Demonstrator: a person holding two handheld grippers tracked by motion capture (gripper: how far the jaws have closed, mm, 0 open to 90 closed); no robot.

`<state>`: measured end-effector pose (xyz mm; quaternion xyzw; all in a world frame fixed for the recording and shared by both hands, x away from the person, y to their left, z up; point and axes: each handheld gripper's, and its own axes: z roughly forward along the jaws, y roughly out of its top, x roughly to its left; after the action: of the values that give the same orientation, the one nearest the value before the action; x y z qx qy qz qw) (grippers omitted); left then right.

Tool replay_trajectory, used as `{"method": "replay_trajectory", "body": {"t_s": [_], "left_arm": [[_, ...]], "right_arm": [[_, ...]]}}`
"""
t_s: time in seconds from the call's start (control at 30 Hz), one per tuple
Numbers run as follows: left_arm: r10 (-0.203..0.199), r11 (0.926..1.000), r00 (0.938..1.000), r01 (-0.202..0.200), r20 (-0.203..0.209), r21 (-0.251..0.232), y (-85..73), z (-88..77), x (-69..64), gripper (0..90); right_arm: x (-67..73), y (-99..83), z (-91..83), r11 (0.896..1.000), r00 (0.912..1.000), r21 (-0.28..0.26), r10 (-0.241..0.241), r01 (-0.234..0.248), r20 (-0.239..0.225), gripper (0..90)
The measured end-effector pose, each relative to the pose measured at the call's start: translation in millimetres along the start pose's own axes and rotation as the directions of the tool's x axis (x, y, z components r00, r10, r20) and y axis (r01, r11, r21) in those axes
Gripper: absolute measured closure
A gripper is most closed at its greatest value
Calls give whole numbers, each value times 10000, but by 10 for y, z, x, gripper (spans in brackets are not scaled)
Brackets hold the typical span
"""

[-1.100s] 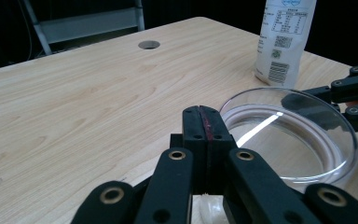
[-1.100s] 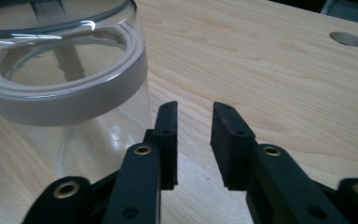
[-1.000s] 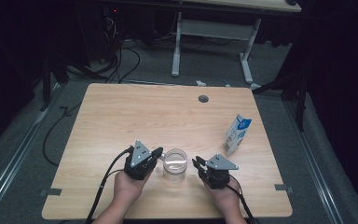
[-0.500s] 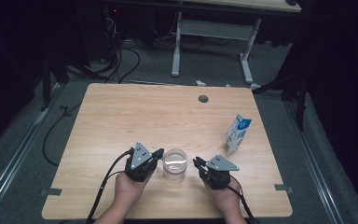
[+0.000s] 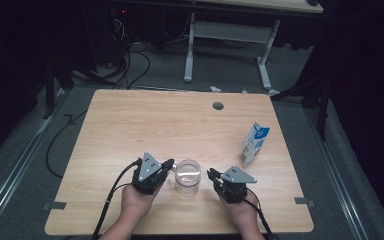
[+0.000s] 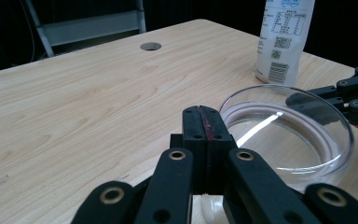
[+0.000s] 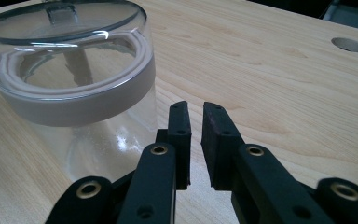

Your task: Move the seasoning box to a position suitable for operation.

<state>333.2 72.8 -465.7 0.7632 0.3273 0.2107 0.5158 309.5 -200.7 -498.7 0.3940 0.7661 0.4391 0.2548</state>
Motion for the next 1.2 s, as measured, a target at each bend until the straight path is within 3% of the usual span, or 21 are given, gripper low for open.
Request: {"method": "replay_trajectory", "body": {"t_s": [0.27, 0.7, 0.9, 1.0, 1.2], "left_arm": [[-141, 9999, 9999, 141, 3, -51, -8, 1, 17, 900], [52, 10000, 9999, -52, -107, -75, -16, 4, 4, 900], [-2, 10000, 9999, 1, -121, -63, -20, 8, 8, 900], [-10, 10000, 9999, 9, -105, -66, -20, 9, 10, 900], [-1, 10000, 10000, 1, -100, -65, -21, 8, 11, 900]], "right_arm": [[6, -3, 5, 10000, 10000, 7, -57, 57, 6, 819], [9, 0, -2, 10000, 10000, -11, -28, 28, -10, 824], [10, 10, -19, 9999, 9999, -126, -117, 117, -4, 842], [27, 24, -50, 9992, 9997, -320, -224, 225, 18, 900], [84, 60, -88, 9974, 9987, -558, -471, 461, -170, 900]]}}
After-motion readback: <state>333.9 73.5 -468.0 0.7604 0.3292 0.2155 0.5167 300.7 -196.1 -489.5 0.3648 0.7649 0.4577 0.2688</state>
